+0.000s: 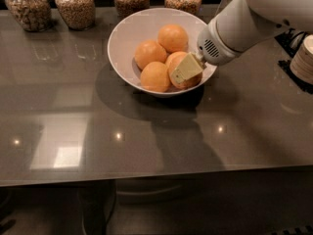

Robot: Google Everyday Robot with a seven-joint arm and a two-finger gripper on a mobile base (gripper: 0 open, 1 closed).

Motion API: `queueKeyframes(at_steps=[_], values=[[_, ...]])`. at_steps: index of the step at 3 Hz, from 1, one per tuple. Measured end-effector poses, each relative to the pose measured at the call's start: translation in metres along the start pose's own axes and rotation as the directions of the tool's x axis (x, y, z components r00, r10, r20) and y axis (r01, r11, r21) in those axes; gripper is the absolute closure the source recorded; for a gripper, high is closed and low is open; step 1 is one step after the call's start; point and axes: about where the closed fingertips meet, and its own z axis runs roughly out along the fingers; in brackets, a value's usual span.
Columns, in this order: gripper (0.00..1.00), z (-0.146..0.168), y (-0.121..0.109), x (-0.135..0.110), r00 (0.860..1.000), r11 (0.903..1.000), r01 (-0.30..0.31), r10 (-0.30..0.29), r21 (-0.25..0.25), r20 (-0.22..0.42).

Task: Pick orange from white bowl

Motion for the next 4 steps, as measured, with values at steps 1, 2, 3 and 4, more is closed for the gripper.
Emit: queueKeyframes(at_steps=[1, 2, 3, 4], values=[[0.33, 0.012, 0.001, 0.001, 1.000, 0.9999, -0.008, 0.008, -0.012, -0.009], [0.34, 0.024, 0.000, 0.003, 1.000, 0.9998, -0.013, 0.013, -0.015, -0.023], [0.34, 0.036, -0.003, 0.006, 0.999, 0.9997, -0.020, 0.019, -0.012, -0.040], [0.35, 0.046, -0.006, 0.006, 0.998, 0.9997, -0.022, 0.022, -0.010, -0.051]])
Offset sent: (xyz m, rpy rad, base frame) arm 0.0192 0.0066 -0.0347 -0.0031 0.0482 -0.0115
